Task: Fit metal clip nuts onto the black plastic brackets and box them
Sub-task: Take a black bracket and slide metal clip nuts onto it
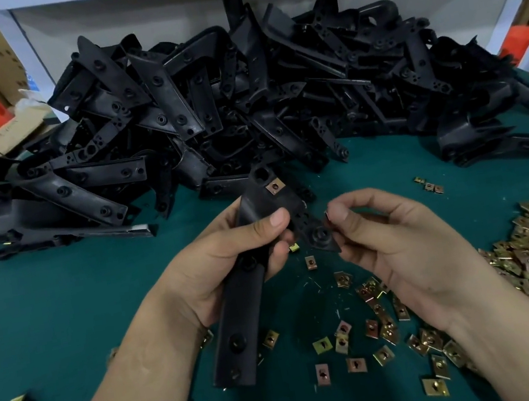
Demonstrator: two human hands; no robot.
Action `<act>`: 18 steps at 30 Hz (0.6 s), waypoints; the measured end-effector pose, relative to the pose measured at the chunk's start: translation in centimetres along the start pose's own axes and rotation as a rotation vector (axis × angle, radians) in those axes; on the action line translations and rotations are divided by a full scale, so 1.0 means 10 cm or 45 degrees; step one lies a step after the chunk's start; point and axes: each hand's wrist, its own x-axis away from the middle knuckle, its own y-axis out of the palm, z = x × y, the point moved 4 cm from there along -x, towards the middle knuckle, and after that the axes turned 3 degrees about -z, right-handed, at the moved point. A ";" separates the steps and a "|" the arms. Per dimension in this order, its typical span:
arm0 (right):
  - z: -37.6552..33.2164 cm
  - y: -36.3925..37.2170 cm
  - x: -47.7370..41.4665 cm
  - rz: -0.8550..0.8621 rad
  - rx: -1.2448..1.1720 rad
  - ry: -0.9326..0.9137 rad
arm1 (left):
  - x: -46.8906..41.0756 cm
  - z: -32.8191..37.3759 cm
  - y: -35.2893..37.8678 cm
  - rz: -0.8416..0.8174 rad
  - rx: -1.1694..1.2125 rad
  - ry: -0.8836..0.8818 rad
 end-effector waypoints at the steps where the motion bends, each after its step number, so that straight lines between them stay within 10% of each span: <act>1: 0.00 0.00 0.00 -0.004 -0.016 -0.005 | 0.00 0.00 0.01 -0.009 -0.004 0.001; 18: -0.08 0.10 0.06 -0.064 0.430 -0.229 | 0.04 -0.04 0.08 -0.129 -0.203 -0.037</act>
